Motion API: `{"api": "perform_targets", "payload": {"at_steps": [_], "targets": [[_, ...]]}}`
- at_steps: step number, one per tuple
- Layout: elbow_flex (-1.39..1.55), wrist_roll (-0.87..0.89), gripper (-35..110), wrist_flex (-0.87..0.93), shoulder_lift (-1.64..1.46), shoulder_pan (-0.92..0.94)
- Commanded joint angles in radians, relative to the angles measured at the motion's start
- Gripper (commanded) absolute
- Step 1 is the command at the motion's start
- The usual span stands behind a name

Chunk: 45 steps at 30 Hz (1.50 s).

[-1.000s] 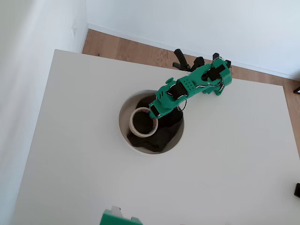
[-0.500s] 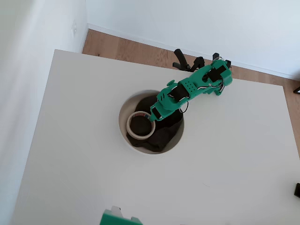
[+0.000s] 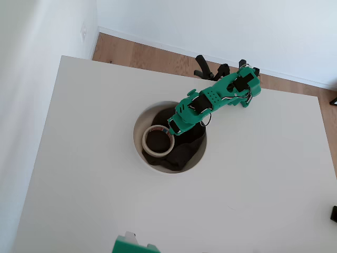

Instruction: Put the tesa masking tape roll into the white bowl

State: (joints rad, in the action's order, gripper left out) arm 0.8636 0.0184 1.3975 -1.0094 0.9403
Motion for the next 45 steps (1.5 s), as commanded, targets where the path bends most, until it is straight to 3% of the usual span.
{"api": "perform_targets", "payload": {"at_steps": [1,10,24,45], "targets": [[-0.074,-0.002,-8,-0.026,-0.16,0.017],[-0.074,0.006,-8,-0.161,-0.233,0.029],[-0.077,0.049,-8,-0.206,-0.456,-0.048],[-0.058,0.057,-8,0.337,-0.996,-0.693]]}}
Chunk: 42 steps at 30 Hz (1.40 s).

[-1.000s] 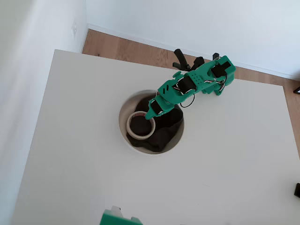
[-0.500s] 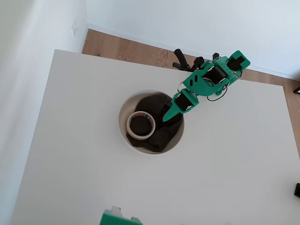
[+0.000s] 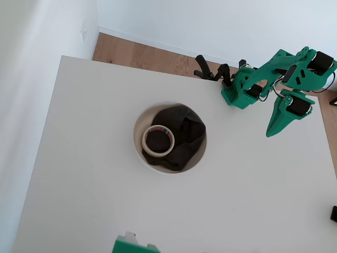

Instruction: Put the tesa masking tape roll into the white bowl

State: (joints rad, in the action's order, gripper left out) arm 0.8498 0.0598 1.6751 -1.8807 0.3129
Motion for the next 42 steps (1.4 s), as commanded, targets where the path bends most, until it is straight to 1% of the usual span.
{"api": "perform_targets", "payload": {"at_steps": [1,4,9,12,16,20,31,37,42], "targets": [[-0.038,0.018,-8,0.075,-0.147,-0.084],[0.06,0.012,-8,0.078,-0.256,-0.149],[0.457,-0.018,-8,-0.061,-0.58,-0.255],[0.687,-0.037,-8,-0.164,-0.742,-0.258],[0.879,-0.066,-8,-0.222,-0.834,-0.229],[1.123,-0.086,-8,-0.339,-0.98,-0.202],[1.536,-0.087,-8,-0.522,-1.173,-0.147],[1.681,-0.092,-8,-0.566,-1.253,-0.152],[1.792,-0.087,-8,-0.546,-1.351,-0.187]]}}
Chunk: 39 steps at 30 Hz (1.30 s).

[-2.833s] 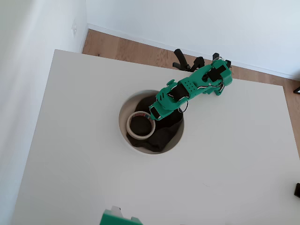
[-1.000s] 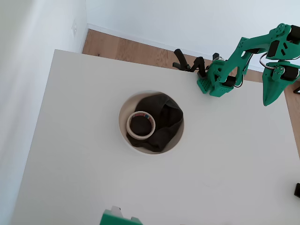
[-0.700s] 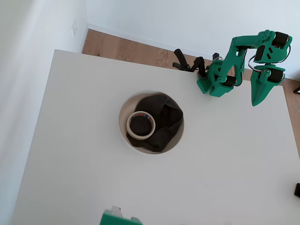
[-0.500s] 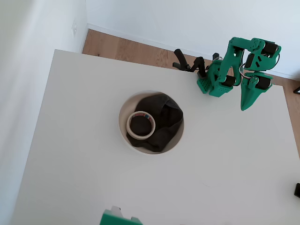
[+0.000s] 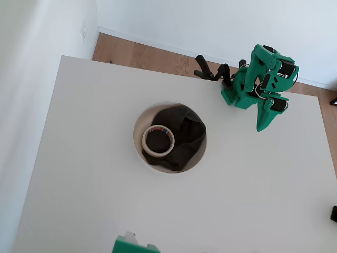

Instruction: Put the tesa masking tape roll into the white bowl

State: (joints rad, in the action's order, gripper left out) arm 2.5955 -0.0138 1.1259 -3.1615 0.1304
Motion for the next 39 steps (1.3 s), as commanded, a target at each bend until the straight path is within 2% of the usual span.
{"api": "perform_targets", "payload": {"at_steps": [1,5,21,39], "targets": [[0.074,-0.014,-8,0.009,-0.103,-0.008],[0.17,-0.018,-8,0.067,-0.225,-0.018],[0.311,0.003,-8,0.149,-0.227,-0.04],[0.318,0.008,-8,0.196,-0.227,-0.052]]}}
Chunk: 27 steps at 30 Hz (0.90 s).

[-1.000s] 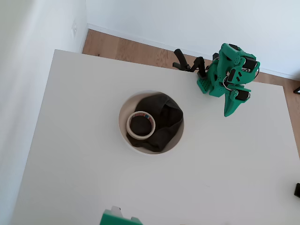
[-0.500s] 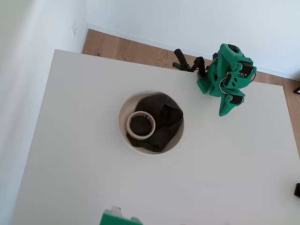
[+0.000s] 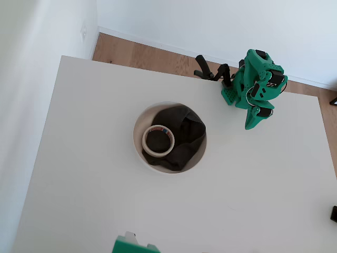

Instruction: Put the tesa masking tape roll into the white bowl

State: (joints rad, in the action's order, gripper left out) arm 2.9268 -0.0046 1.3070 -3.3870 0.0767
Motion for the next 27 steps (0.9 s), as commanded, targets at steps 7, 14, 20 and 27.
{"api": "perform_targets", "payload": {"at_steps": [7,14,20,27], "targets": [[-0.014,0.003,-8,0.015,-0.002,0.005],[-0.014,0.018,-8,0.015,-0.002,0.017],[-0.014,0.028,-8,0.017,0.0,0.031],[-0.014,0.028,-8,0.017,0.0,0.031]]}}
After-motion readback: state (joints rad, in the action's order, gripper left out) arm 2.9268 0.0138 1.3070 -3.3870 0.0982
